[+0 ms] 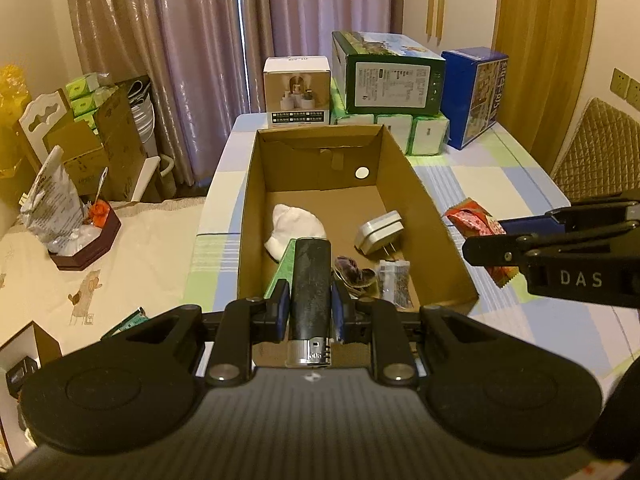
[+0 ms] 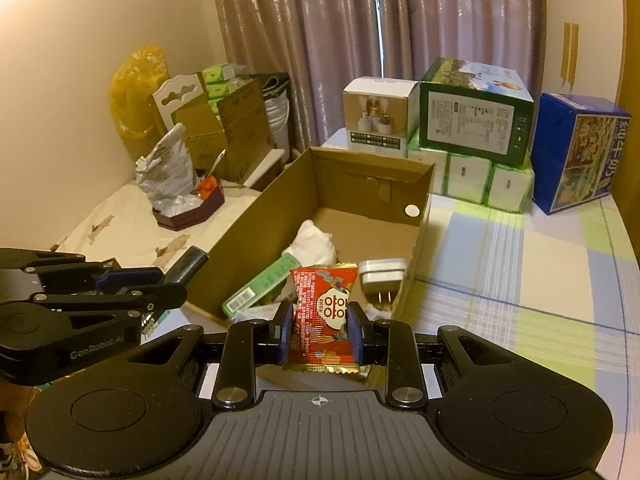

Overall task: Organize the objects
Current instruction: 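Carry the lighter and red packet in both tools over the cardboard box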

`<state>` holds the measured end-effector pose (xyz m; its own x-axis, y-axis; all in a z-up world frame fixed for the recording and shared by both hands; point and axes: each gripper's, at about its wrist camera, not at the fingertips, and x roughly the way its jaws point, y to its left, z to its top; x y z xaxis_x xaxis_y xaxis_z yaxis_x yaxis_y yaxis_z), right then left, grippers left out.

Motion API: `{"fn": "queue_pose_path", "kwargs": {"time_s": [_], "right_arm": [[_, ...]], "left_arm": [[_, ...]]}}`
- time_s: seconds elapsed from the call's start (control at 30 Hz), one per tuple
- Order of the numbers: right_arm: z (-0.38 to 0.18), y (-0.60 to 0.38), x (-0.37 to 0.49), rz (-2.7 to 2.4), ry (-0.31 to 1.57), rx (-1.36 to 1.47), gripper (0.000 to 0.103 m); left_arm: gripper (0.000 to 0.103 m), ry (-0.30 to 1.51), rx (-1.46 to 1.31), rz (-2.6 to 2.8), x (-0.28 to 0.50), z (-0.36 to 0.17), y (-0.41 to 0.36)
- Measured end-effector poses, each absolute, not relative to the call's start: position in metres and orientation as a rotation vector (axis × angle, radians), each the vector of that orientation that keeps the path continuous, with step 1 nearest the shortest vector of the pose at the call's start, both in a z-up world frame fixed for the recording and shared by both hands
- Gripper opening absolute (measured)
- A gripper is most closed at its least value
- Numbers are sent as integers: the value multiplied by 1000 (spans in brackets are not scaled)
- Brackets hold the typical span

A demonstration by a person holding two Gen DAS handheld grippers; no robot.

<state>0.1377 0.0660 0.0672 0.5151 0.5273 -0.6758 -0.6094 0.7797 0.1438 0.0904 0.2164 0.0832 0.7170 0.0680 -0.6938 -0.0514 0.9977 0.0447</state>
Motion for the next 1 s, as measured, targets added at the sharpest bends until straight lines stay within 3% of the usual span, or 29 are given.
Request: {"fn": "queue_pose_path", "kwargs": {"time_s": [1.0], "right_arm": [[47,85,190,673,812,-126,25]], "left_arm": [[18,815,60,19,160,65,224]]}}
